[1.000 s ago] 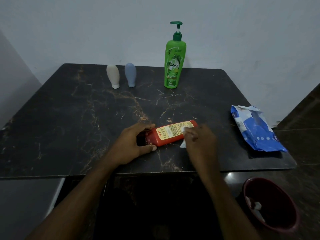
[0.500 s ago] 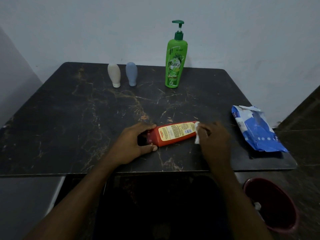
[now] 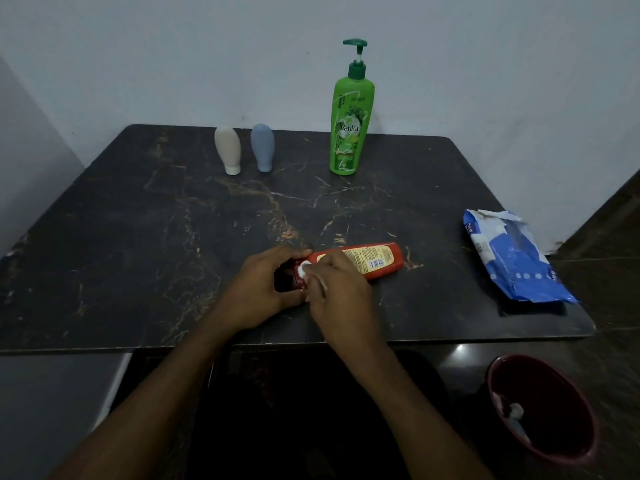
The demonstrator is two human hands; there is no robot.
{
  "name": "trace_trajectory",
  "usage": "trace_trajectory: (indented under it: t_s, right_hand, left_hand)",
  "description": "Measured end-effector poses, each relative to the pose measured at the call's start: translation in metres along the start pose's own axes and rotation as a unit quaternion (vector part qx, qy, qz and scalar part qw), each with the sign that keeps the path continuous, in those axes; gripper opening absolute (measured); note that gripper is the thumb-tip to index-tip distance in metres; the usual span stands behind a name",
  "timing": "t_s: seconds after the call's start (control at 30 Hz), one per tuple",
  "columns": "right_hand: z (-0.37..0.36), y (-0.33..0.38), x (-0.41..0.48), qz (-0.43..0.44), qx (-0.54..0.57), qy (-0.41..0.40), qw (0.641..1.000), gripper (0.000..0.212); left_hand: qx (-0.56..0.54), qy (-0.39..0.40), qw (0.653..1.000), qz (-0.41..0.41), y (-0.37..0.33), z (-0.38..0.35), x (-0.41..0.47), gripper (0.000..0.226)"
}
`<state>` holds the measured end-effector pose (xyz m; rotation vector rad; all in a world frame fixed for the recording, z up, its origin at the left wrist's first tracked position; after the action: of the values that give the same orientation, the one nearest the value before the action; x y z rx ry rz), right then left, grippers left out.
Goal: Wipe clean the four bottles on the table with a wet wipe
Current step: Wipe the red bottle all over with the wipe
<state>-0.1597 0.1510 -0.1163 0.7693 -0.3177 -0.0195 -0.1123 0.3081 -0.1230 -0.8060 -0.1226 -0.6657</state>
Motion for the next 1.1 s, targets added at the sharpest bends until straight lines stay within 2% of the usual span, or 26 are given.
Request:
trace_trajectory:
  t_s: [0.1,0.23,0.37,0.43,0.57,0.67,0.8,1.0,1.1]
  right_hand:
    - [0.016,-0.019,0.012,-0.057,-0.009,-0.017,0.998,0.019]
    - [0.048,-0.059,0.036,-0.211,-0.009,-0.060,0.976,0.023]
    - [0.056,-0.061,0.045,-0.265,-0.036,-0.062,0.962,0.028]
    - [0.050,-0.039,0.038,-0.248,-0.050,-0.049,0.966,0.028]
    - [0.017,0.008,0.014,-0.097,-0.064,0.012,0.993,0.023]
    - [0.002,0.020,0.012,-0.051,-0.071,0.025,0.996,0.021]
    - [0.010,0.014,0.017,-0.055,-0.076,0.031,0.995,0.021]
    - [0.046,-0.013,0.056,-0.221,-0.128,0.044,0.966,0.031]
    - [0.038,0.002,0.056,-0.188,-0.142,0.072,0.969,0.029]
  left_hand:
    - [0.000,0.011,1.000,0.024,0.000,0.000,0.001,0.072]
    - [0.008,0.031,0.999,0.036,0.000,0.000,0.001,0.074]
    - [0.016,0.032,0.999,0.040,0.000,0.000,0.001,0.073]
    - [0.020,0.033,0.998,0.041,-0.001,0.000,0.001,0.073]
    - [0.007,0.010,1.000,0.016,-0.002,0.000,0.001,0.064]
    - [-0.008,0.003,1.000,-0.006,-0.001,0.000,0.000,0.053]
    - [-0.009,0.006,1.000,0.004,-0.001,0.000,0.001,0.050]
    - [0.008,0.023,0.999,0.038,-0.003,-0.001,0.000,0.052]
    - [0.016,0.011,1.000,0.025,-0.004,-0.002,0.000,0.052]
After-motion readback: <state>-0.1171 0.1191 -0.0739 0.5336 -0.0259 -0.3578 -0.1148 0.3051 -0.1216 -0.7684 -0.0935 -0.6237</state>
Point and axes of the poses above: each hand's wrist, its own x-axis towards the middle knuckle, its own z-axis out of the back of the hand, y = z × x, the point moved 1 cm from there along x, towards the middle knuckle, and after that the axes turned 11 degrees about -z, right-handed, at the moved point
